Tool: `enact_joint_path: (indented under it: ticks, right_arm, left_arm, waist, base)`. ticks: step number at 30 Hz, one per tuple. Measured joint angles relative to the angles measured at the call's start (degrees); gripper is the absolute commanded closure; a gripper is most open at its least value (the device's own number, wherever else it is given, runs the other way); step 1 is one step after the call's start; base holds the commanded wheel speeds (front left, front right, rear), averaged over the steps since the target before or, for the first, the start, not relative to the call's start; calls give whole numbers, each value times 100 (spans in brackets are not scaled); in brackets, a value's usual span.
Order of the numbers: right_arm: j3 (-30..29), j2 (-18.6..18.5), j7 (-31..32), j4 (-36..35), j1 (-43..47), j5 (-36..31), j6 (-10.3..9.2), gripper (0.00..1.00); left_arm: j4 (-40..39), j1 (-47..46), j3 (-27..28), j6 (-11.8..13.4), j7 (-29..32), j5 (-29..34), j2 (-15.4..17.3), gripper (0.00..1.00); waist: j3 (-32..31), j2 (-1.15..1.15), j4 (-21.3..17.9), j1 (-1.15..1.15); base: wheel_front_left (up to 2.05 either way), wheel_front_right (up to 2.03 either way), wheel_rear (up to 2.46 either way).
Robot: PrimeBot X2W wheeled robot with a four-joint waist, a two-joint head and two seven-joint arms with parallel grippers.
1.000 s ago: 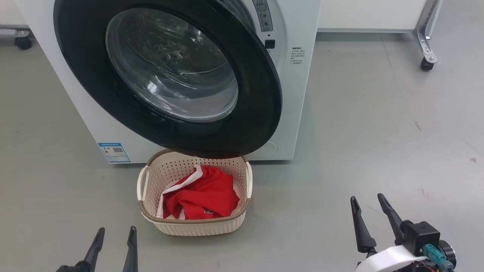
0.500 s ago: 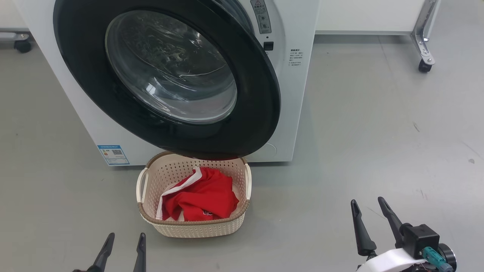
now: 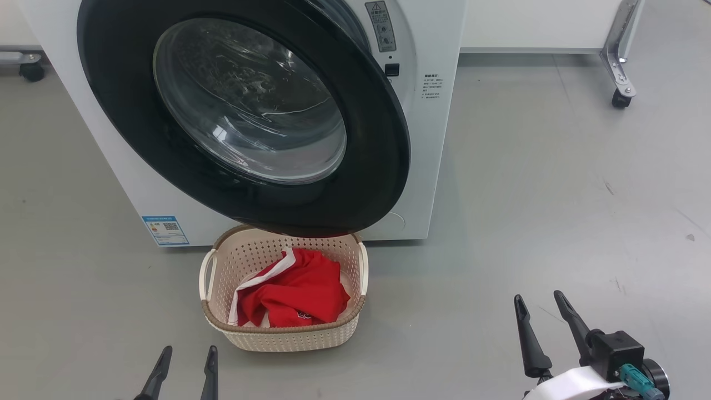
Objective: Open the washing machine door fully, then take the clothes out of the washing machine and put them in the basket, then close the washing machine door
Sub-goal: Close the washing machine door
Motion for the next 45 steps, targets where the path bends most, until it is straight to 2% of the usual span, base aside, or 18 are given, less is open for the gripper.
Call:
enact_joint_path:
  ticks: [3, 4, 5, 12, 21, 25, 33, 45]
  right_arm:
    - [0, 0, 0, 0, 1, 0, -1, 0]
    - [-1, 0, 0, 0, 1, 0, -1, 78]
    - [-1, 0, 0, -2, 1, 0, -1, 100]
    - [26, 0, 0, 0, 1, 1, 8, 100]
    - [187, -14, 0, -8, -142, -4, 160, 100]
    - [356, -44, 20, -33, -466, -58, 268, 100]
    - [599, -115, 156, -110, -1245, -160, 361, 100]
    - [444, -435, 465, -12, -2468, -212, 412, 100]
  left_arm:
    - [29, -3, -1, 1, -30, 0, -8, 0]
    - [34, -4, -2, 1, -32, 0, -12, 0]
    - [42, -6, -3, 1, -46, 0, -14, 0]
    - [92, -27, -26, 32, -66, 25, -16, 0]
    - [92, -210, -136, 35, -97, 105, -46, 0]
    - [29, -298, -225, 48, -99, 163, -68, 0]
    - [-75, -573, -410, 48, -105, 196, -140, 0]
    - [-93, -1091, -659, 4, -207, 211, -220, 0]
  waist:
    - [-4, 0, 0, 0]
    - [-5, 0, 1, 0]
    - [-6, 0, 0, 0]
    - [-5, 0, 15, 0]
    - [44, 0, 149, 0]
    - [131, 0, 220, 0]
    - [432, 0, 433, 0]
    - [1016, 0, 985, 0]
  base:
    - [0, 0, 0]
    - [0, 0, 0]
    - [0, 0, 0]
    - [0, 0, 0]
    - [0, 0, 0]
    - [0, 0, 0]
    - [0, 0, 0]
    - [0, 0, 0]
